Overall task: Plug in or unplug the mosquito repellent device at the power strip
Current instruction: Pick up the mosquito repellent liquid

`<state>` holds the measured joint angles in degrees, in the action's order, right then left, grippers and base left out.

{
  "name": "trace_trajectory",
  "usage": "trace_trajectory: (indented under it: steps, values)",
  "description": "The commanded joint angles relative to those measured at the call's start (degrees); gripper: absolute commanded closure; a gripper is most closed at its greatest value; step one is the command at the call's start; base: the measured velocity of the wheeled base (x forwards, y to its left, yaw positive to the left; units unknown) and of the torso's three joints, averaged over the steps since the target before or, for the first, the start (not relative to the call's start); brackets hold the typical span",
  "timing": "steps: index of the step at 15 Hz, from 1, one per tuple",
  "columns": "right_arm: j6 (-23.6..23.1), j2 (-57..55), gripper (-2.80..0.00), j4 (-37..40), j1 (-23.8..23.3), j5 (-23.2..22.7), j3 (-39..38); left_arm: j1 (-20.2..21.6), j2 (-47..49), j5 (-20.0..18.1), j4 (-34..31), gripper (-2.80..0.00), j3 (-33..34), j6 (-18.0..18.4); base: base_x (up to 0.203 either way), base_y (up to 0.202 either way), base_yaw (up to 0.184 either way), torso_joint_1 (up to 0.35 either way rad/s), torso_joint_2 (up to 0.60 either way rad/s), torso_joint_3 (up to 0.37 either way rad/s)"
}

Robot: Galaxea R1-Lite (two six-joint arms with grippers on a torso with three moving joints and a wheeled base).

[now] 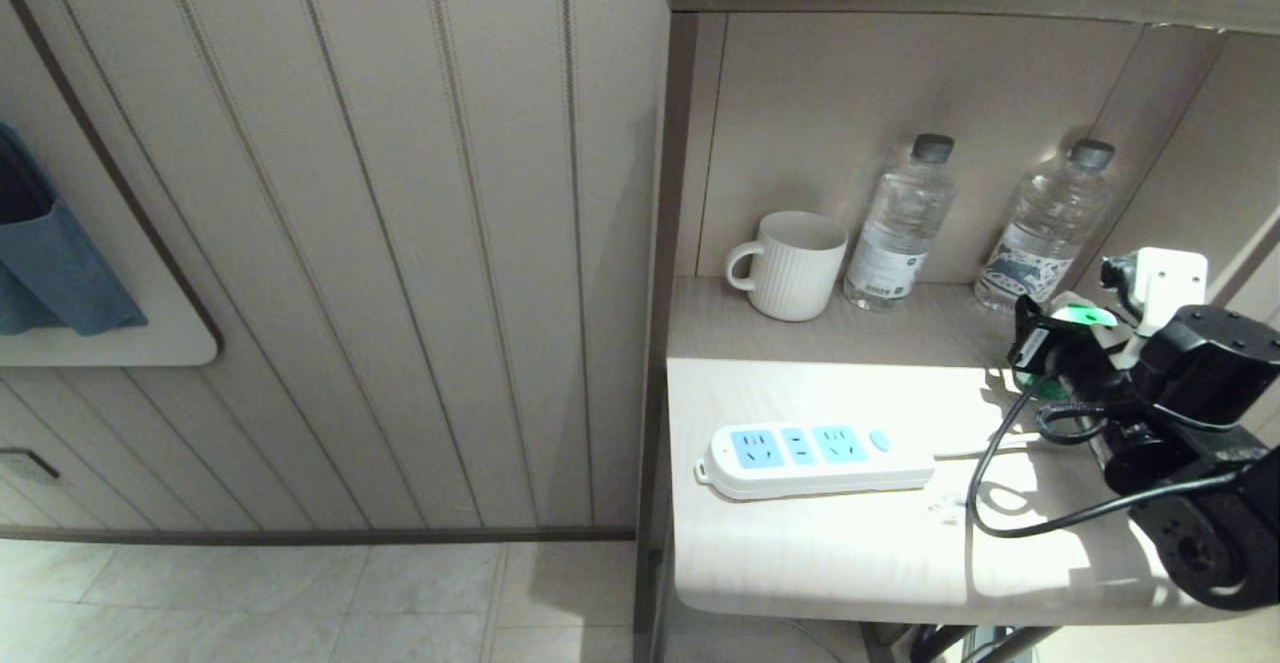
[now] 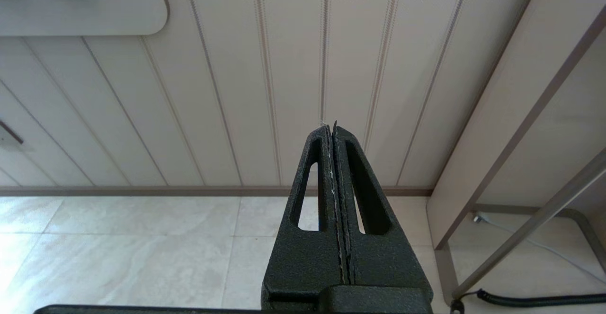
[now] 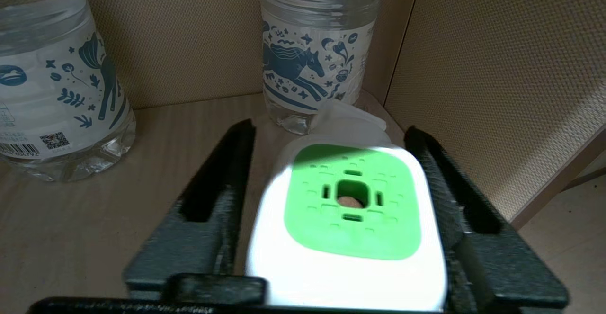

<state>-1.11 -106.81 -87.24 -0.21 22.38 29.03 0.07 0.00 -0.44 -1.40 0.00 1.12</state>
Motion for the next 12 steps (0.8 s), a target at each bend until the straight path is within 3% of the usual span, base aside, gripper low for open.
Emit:
trace_trajectory:
  steps: [1, 8, 12]
  values:
    - [0.1, 0.2, 0.0, -2.7, -0.1, 0.0, 0.2, 0.0, 0.1, 0.0, 0.0, 0.0, 0.0, 0.0, 0.0, 0.0, 0.0, 0.0, 0.0, 0.0]
    - [-0.1, -1.6, 0.0, -2.7, -0.6, -0.1, 0.2, 0.0, 0.1, 0.0, 0.0, 0.0, 0.0, 0.0, 0.0, 0.0, 0.0, 0.0, 0.0, 0.0]
    - [-1.4, 5.9, 0.0, 1.1, -0.5, 0.1, 0.0, 0.0, 0.1, 0.0, 0.0, 0.0, 0.0, 0.0, 0.0, 0.0, 0.0, 0.0, 0.0, 0.0]
